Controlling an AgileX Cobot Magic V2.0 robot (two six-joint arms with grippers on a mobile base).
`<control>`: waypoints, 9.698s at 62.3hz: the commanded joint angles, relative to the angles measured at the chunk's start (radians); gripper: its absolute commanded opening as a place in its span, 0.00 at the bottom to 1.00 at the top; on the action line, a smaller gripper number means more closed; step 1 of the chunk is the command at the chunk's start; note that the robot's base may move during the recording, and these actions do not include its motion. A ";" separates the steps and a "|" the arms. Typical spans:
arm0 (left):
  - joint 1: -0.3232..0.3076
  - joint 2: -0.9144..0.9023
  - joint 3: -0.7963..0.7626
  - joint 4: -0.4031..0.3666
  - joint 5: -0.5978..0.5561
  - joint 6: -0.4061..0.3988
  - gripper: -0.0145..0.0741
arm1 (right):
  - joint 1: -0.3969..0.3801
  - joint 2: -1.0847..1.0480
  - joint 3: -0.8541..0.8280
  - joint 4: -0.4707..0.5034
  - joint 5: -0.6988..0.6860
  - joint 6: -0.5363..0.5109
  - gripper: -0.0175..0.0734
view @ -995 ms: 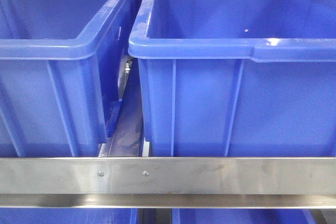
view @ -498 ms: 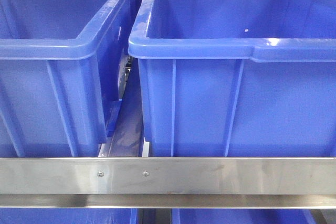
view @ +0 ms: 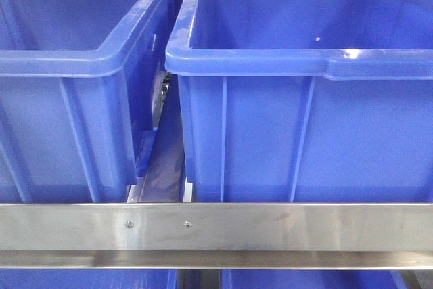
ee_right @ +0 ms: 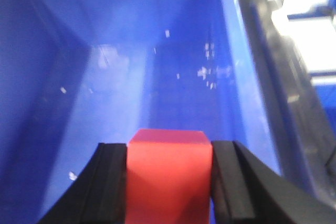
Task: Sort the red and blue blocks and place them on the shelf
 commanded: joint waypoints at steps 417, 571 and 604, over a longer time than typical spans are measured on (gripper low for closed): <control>-0.085 -0.647 0.309 -0.030 0.030 0.000 0.30 | -0.001 -1.038 0.736 -0.100 -0.004 -0.012 0.26; 0.001 -1.104 0.846 0.037 -0.420 0.000 0.30 | -0.001 -1.038 0.736 -0.100 -0.004 -0.012 0.26; 0.001 -1.104 0.846 -0.002 -0.420 0.000 0.30 | -0.001 -1.038 0.736 -0.100 -0.004 -0.012 0.26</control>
